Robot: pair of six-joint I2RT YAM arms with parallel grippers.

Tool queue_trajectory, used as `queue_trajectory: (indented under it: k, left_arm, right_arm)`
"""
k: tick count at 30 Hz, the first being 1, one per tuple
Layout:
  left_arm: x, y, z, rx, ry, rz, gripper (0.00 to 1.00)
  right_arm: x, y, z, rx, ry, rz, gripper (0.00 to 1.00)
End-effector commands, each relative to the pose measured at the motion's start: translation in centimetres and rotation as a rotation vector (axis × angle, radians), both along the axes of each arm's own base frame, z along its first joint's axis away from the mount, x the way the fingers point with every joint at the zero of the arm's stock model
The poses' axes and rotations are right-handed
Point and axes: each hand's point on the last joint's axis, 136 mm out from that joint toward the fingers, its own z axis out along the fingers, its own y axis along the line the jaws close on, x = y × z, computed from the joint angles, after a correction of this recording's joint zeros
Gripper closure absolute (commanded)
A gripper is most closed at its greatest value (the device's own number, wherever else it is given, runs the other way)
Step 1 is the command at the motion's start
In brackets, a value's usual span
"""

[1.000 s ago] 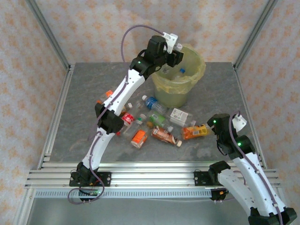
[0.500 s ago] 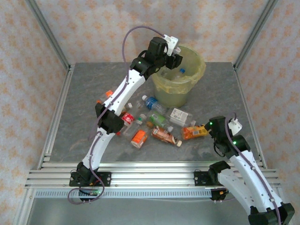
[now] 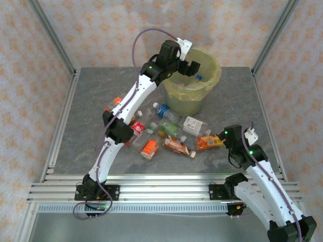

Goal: Put the plastic bottles in the bin

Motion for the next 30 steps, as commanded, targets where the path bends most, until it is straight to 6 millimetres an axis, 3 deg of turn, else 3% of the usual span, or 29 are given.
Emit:
queue_trajectory:
  k: [1, 8, 11, 16, 23, 30]
  left_arm:
    - [-1.8, 0.6, 5.0, -0.029, -0.078, 0.002, 0.00]
    - [-4.5, 2.4, 11.6, -0.113, -0.148, 0.016, 0.00]
    - [-6.3, 3.6, 14.9, -0.151, -0.181, 0.018, 0.00]
    - [-9.6, 5.9, 18.6, -0.181, -0.198, 0.032, 0.00]
    - [-13.4, 9.0, 19.1, -0.182, -0.142, 0.066, 0.00]
    - [-15.6, 13.2, 15.4, -0.225, -0.102, 0.229, 0.00]
  right_arm:
    - [0.0, -0.1, 0.5, 0.000, -0.007, -0.005, 0.01]
    - [-0.2, 0.0, 0.5, 0.003, 0.002, 0.005, 0.01]
    - [-0.1, 0.1, 0.5, 0.007, 0.000, 0.006, 0.01]
    - [0.0, 0.2, 0.8, 0.010, -0.002, 0.012, 0.01]
    - [0.3, 0.9, 0.3, 0.032, 0.008, 0.035, 0.01]
    - [1.1, 1.9, -0.7, 0.068, 0.018, 0.058, 0.01]
